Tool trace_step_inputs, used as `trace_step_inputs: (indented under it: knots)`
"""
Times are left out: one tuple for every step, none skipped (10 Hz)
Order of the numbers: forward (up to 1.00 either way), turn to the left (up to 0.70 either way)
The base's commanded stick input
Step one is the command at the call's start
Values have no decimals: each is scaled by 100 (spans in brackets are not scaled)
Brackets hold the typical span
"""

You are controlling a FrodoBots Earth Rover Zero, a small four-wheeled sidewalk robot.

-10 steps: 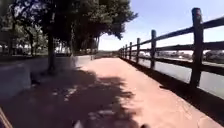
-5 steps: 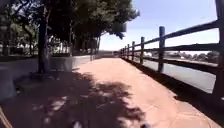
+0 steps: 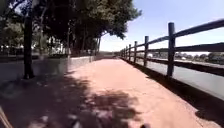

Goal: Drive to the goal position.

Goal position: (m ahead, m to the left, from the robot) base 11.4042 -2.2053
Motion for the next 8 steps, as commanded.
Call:
trace_step_inputs:
  knots:
    - [100,0]
    - [100,0]
    - [100,0]
    - [100,0]
    - [100,0]
    - [100,0]
    - [100,0]
    - [100,0]
